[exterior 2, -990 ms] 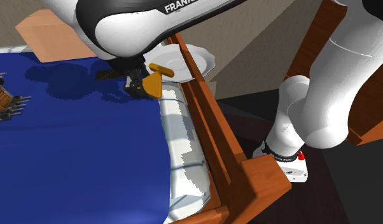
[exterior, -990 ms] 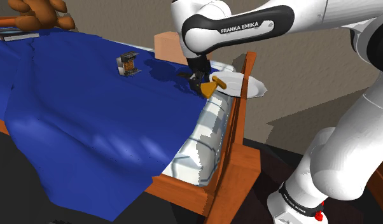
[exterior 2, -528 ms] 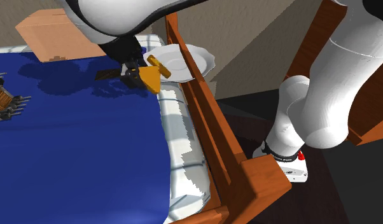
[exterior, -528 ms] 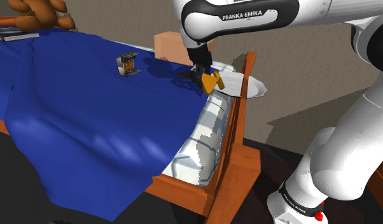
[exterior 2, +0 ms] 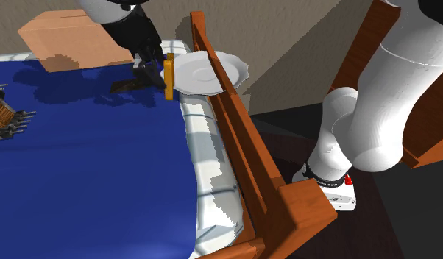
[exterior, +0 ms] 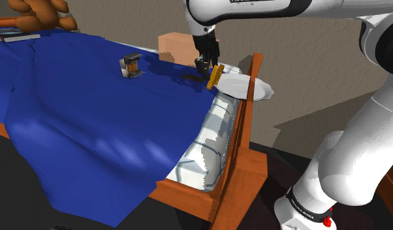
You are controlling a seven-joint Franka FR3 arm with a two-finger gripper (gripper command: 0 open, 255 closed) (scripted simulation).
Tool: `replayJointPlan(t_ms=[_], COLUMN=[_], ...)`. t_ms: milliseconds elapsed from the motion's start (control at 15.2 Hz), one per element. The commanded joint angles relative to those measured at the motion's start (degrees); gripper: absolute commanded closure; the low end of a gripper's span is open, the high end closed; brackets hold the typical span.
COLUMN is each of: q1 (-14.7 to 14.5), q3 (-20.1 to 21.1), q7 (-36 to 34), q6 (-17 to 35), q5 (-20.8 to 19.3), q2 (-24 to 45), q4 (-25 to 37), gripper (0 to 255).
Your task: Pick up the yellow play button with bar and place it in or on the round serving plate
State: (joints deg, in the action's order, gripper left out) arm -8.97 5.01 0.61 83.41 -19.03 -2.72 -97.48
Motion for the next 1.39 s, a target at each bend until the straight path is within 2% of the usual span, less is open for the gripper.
replayJointPlan(t_ms=[0, 66, 198, 264, 330, 528, 726, 1320], q1=[0.0, 0.0, 1.2, 0.7, 0.7, 5.6, 10.0, 9.7], q3=[0.0, 0.0, -1.4, -0.8, -0.8, -6.7, -12.9, -12.6], q7=[0.5, 0.7, 3.0, 2.0, 2.0, -1.9, -5.5, -5.6], q6=[-1.5, -2.1, -0.7, -0.9, -0.9, 1.4, 5.3, 11.2], q5=[-0.1, -0.1, -0.5, -0.3, -0.3, 12.5, 24.6, 24.5], q2=[0.3, 0.4, -1.8, -1.0, -1.0, -4.6, -10.1, -11.4], q4=[1.8, 2.6, -0.2, 0.5, 0.5, 0.2, -5.3, -12.5], gripper=[255, 255, 255, 255, 0, 0, 0, 0])
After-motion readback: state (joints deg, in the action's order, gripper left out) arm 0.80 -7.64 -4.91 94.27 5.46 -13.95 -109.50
